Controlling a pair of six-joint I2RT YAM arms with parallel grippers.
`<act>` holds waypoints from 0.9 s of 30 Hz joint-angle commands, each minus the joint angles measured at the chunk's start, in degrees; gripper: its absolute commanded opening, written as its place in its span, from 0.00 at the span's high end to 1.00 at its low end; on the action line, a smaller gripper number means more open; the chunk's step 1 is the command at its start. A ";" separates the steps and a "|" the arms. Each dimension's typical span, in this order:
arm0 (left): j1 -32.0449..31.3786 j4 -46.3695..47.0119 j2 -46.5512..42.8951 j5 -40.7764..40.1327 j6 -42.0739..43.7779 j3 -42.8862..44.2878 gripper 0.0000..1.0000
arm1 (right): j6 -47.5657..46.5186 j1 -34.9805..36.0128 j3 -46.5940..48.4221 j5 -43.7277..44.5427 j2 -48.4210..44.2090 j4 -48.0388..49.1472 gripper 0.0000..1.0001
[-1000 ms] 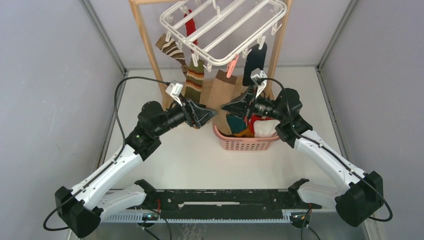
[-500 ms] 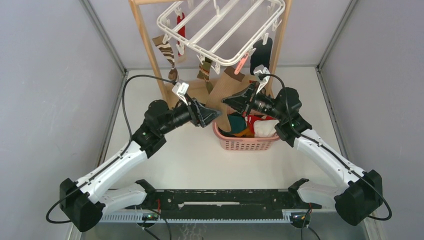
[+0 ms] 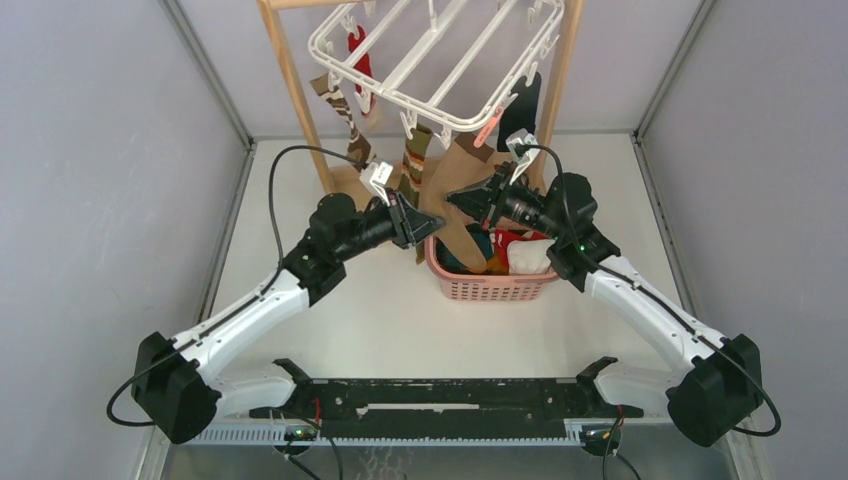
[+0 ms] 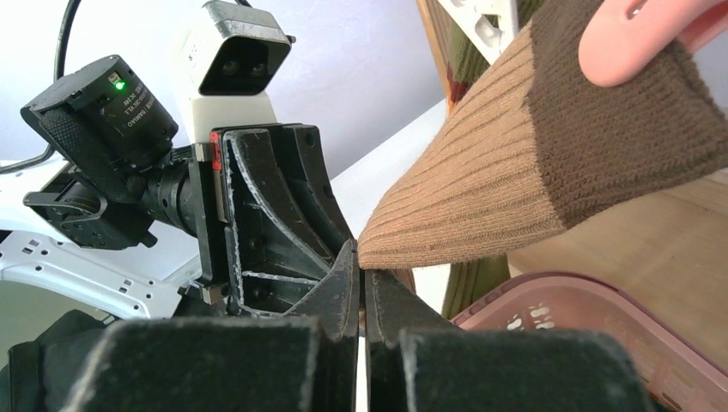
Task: Remove the socks clipped to the hanger
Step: Remove the sock from the hanger.
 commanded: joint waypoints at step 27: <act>8.39 -2.28 4.63 11.73 -11.90 6.98 0.79 | -0.96 -15.91 0.81 -9.76 -0.28 8.06 0.36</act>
